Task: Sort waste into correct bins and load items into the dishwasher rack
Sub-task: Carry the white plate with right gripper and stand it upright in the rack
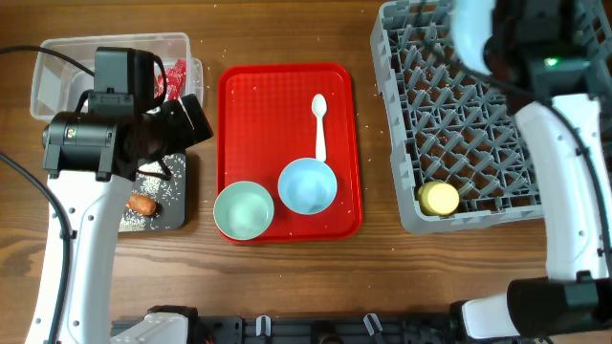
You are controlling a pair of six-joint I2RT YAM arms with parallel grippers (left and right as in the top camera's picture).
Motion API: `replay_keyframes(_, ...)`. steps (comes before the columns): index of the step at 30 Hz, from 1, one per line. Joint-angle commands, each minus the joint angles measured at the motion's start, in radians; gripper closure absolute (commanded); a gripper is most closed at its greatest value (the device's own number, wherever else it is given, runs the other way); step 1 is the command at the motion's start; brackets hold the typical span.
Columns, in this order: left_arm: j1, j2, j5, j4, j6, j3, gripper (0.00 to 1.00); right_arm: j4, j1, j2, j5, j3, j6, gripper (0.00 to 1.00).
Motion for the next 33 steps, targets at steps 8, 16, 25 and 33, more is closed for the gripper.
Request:
replay_keyframes(8, 0.003, -0.003, -0.01, 0.003, -0.002, 0.01, 0.0, 0.075, -0.143, 0.148, -0.058, -0.004, -0.357, 0.96)
replay_keyframes(16, 0.003, -0.003, -0.01, 0.003, -0.002, 0.01, 0.0, 0.055, -0.141, 0.234, -0.186, -0.005, -0.374, 0.96)
replay_keyframes(25, 0.003, -0.003, -0.01, 0.003, -0.002, 0.01, 0.0, 0.037, -0.143, 0.241, -0.208, -0.005, -0.378, 0.73)
replay_keyframes(33, 0.003, -0.003, -0.01, 0.003, -0.002, 0.01, 0.0, 0.041, -0.142, 0.227, -0.238, -0.002, -0.251, 0.3)
